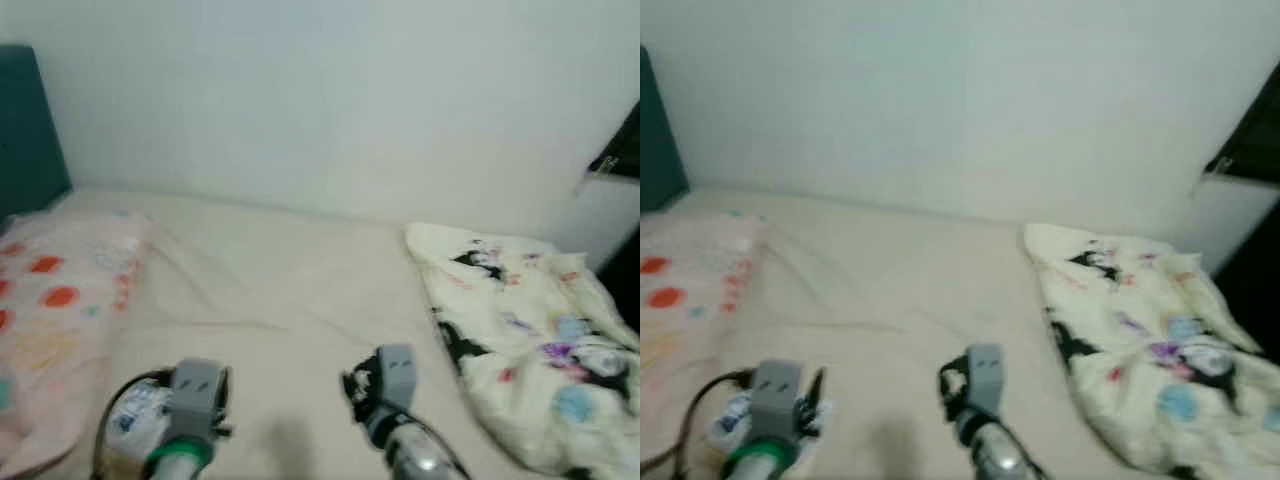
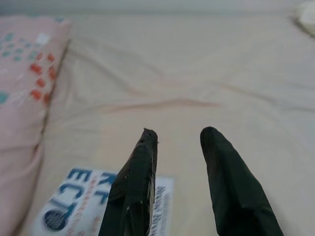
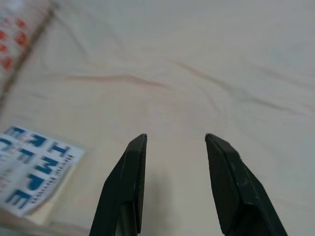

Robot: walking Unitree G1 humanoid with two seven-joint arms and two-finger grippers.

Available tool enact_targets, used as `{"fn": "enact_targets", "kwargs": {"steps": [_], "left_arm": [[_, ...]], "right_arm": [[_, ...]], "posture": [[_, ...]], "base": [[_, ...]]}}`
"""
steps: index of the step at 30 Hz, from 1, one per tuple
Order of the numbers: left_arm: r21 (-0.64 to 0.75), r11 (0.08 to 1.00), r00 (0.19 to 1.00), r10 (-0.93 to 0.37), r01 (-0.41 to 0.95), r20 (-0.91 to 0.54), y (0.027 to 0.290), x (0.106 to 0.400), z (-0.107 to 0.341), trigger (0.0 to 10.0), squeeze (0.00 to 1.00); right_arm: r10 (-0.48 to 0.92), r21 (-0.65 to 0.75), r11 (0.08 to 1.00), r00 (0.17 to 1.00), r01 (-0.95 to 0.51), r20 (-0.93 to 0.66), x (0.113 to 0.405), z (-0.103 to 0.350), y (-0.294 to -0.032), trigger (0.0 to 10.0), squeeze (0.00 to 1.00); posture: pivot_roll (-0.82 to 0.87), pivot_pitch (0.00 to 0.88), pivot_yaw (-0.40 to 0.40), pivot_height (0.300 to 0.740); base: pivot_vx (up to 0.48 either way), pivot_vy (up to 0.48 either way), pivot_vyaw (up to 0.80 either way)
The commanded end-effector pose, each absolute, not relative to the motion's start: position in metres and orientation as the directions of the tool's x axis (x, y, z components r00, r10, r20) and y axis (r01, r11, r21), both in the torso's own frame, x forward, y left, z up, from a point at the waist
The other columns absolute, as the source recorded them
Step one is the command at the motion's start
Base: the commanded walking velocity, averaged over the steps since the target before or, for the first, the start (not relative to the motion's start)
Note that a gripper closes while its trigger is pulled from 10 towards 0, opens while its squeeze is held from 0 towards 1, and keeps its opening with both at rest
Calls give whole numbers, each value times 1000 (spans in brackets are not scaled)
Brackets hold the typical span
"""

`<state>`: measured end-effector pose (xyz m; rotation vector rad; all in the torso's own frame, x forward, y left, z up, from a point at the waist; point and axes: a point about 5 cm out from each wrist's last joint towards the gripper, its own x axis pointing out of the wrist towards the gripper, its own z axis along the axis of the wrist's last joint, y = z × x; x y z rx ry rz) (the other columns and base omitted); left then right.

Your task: Clean up the room

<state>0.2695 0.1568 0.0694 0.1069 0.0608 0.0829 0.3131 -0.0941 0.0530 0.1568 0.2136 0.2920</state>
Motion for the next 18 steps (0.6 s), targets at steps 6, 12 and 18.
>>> {"fn": "enact_targets", "kwargs": {"steps": [6, 12, 18], "left_arm": [[100, 992, 995, 77, -71, -59, 152, 267, 68, 10000, 0], [98, 992, 995, 83, -76, -61, 152, 267, 68, 10000, 0], [97, 992, 995, 84, -78, -60, 152, 267, 68, 10000, 0]], "right_arm": [[290, 188, 949, 933, -252, -214, 311, 47, -101, 10000, 0], [294, 188, 948, 931, -256, -216, 311, 48, -101, 10000, 0], [295, 189, 948, 931, -257, -215, 312, 49, -101, 10000, 0]], "posture": [[58, 37, -96, 740], [57, 40, -99, 740], [56, 42, -100, 740]], "base": [[0, -480, 0], [0, -480, 0], [0, -480, 0]]}}
